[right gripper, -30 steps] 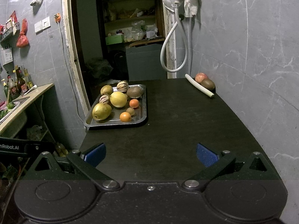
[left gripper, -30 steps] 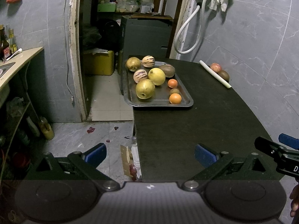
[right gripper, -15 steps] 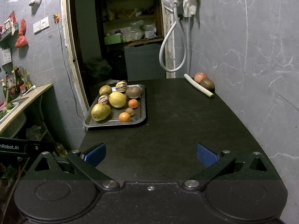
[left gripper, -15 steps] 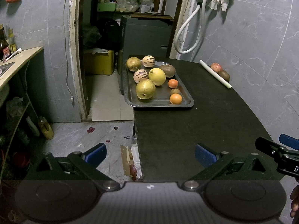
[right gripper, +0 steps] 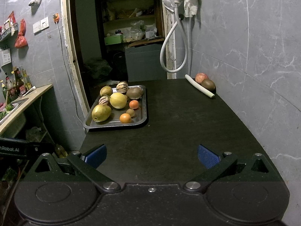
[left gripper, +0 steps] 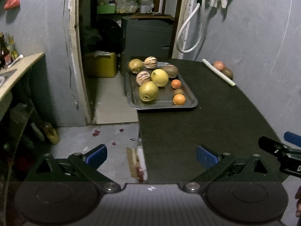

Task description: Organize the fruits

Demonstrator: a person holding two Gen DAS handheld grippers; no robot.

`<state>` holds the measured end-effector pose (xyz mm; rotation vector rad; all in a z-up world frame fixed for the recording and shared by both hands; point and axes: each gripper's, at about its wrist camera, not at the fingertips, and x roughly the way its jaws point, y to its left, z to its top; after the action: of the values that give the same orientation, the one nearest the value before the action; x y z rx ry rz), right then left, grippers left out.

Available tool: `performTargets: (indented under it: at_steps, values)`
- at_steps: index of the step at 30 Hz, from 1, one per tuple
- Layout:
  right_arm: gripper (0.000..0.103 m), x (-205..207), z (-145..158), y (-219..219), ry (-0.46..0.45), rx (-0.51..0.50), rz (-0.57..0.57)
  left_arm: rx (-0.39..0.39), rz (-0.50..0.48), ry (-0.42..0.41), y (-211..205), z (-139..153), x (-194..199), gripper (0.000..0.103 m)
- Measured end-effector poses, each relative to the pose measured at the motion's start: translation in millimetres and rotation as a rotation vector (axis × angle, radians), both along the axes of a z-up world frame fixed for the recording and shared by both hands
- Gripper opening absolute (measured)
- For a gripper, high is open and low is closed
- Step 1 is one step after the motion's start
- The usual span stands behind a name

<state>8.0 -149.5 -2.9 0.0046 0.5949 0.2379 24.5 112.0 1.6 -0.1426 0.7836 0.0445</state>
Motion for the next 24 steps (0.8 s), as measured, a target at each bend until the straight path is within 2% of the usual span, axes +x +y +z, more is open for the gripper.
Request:
performTargets:
  at_steps: [8,24]
  values:
    - [0.102,0.7,-2.1,-0.5,0.001,0.0,-0.002,0.029,-0.014,0.009,-1.8,3.4,-0.1,0.102]
    - [0.102,0.4,-1.3,-0.6,0.0,0.001,-0.001,0.01,-0.024,0.017,1.6,5.3,-6.7,0.102]
